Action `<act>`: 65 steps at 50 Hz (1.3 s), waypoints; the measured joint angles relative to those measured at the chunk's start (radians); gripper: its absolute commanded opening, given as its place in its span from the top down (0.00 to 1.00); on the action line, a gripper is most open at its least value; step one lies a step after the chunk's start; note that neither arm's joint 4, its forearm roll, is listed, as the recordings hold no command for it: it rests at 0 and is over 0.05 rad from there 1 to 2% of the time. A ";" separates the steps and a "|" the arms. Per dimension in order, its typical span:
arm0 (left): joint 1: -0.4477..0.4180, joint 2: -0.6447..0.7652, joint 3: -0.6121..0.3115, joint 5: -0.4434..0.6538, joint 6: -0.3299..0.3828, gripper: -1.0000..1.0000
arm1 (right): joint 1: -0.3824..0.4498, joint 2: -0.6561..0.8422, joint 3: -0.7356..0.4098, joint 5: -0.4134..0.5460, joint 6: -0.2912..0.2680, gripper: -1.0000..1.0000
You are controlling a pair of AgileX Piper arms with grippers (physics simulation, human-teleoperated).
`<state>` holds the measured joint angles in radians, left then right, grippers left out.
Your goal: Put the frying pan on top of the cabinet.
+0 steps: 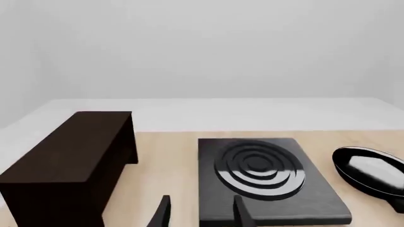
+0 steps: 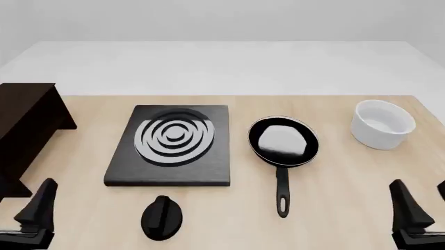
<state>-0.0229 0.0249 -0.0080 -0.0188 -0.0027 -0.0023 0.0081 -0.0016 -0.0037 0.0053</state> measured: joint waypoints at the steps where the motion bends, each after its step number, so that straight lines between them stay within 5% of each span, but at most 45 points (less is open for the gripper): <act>1: 0.002 -0.002 0.000 0.001 -0.001 0.00 | 0.000 0.000 0.000 0.000 -0.001 0.00; 14: 0.009 -0.015 0.002 0.022 -0.024 0.00 | 0.000 -0.001 -0.001 0.003 -0.007 0.00; 24: -0.022 0.102 -0.033 -0.036 -0.086 0.00 | 0.000 -0.002 -0.001 0.004 -0.011 0.00; 47: -0.357 0.641 -0.253 -0.270 -0.286 0.00 | -0.003 -0.003 -0.003 0.006 -0.016 0.00; 65: -0.614 0.980 -0.453 -0.293 -0.478 0.00 | -0.004 -0.003 -0.002 0.006 -0.005 0.00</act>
<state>-0.6372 1.0047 -0.4608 -0.3115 -0.4809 -0.0061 0.0047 -0.0037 0.0019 -0.0001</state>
